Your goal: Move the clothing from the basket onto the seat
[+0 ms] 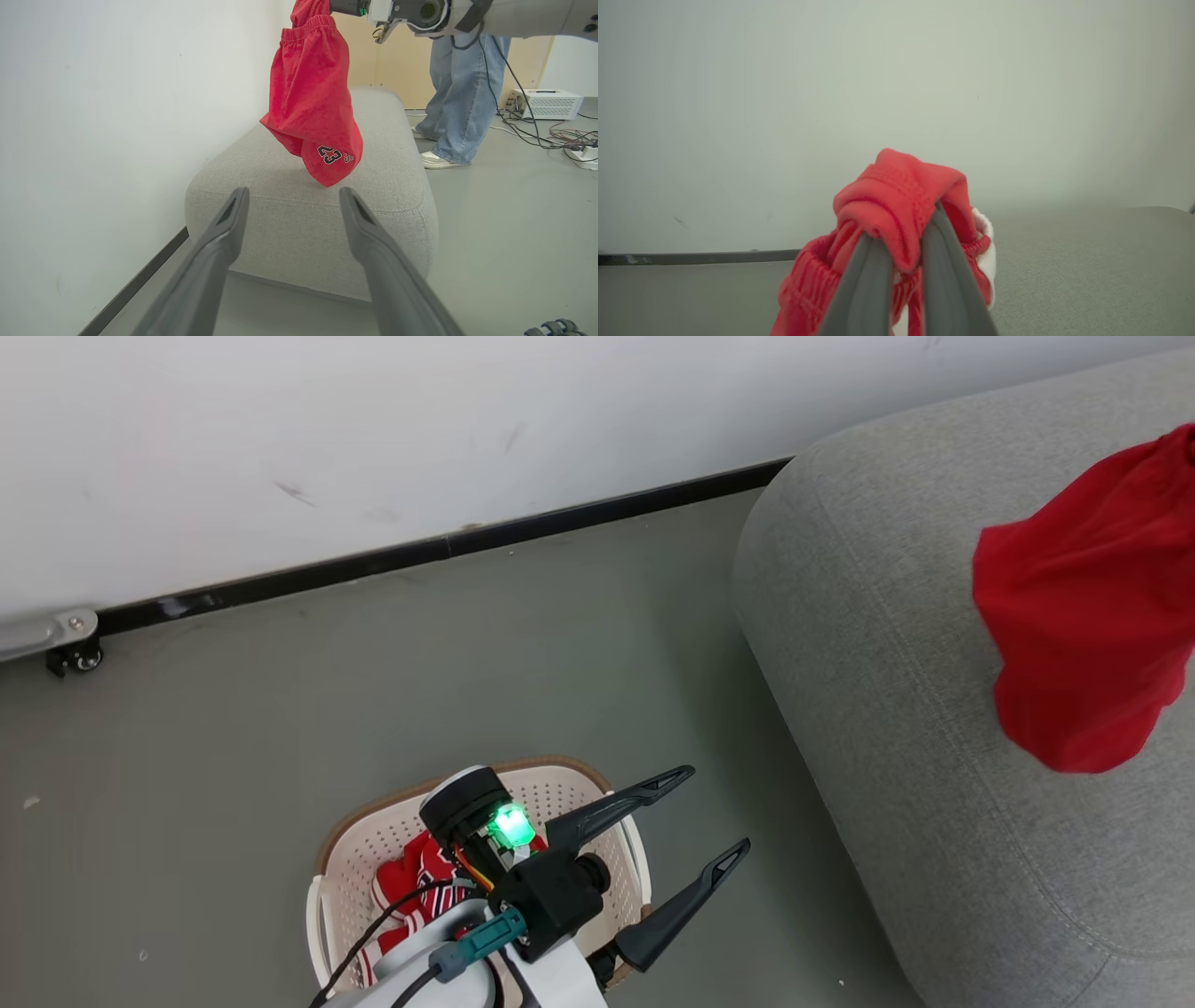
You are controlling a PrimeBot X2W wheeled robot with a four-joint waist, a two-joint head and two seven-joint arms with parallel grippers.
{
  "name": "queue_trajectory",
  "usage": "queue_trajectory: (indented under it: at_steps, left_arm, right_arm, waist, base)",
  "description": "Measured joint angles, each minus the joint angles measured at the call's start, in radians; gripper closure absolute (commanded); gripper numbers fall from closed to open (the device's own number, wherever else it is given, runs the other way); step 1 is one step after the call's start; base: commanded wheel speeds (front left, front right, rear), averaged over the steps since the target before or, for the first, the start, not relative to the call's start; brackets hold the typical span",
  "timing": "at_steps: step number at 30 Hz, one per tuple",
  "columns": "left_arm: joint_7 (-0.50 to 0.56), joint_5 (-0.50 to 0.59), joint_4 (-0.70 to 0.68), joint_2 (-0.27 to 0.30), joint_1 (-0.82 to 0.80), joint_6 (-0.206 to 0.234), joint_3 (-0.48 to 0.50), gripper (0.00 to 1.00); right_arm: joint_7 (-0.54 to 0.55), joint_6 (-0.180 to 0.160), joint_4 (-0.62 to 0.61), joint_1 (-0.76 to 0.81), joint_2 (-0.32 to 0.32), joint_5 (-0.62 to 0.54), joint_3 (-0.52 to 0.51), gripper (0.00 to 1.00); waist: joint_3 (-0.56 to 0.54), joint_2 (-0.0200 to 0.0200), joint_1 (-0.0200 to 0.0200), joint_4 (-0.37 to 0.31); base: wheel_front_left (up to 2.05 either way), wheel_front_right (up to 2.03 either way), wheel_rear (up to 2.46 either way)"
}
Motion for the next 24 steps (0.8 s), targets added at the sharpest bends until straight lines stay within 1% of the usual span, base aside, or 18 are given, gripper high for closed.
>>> queue_trajectory:
  at_steps: [5,12,19,21,24]
  left_arm:
    - [0.001,0.005,-0.001,0.004,-0.017,0.0,-0.007,0.0]
    - [0.001,0.006,0.006,0.014,-0.04,0.0,-0.006,0.0]
    - [0.007,0.006,0.015,0.007,-0.075,0.0,-0.006,0.0]
    - [0.007,0.006,0.016,0.002,-0.081,0.0,-0.006,0.0]
    - [0.007,0.006,0.015,-0.004,-0.092,0.0,-0.007,0.0]
  right_arm:
    - [0.009,0.0,0.043,-0.05,-0.051,-0.002,-0.034,1.0]
    - [0.009,0.0,0.092,-0.104,-0.096,-0.002,-0.067,1.0]
    - [0.008,0.0,0.178,-0.102,-0.094,-0.027,-0.04,1.0]
    - [0.008,0.0,0.204,-0.098,-0.083,-0.029,-0.043,1.0]
    - [0.008,0.0,0.24,-0.085,-0.051,-0.035,-0.041,1.0]
  waist:
    - [0.029,0.0,-0.0001,0.017]
    - [0.067,0.0,-0.0001,0.04]
    - [0.11,0.0,0.0,0.064]
    - [0.12,0.0,0.0,0.069]
    - [0.136,0.0,0.0,0.077]
  base:
    - [0.0,0.0,0.0]
    - [0.0,0.0,0.0]
    - [0.0,0.0,0.0]
    - [0.0,0.0,0.0]
    - [0.0,0.0,0.0]
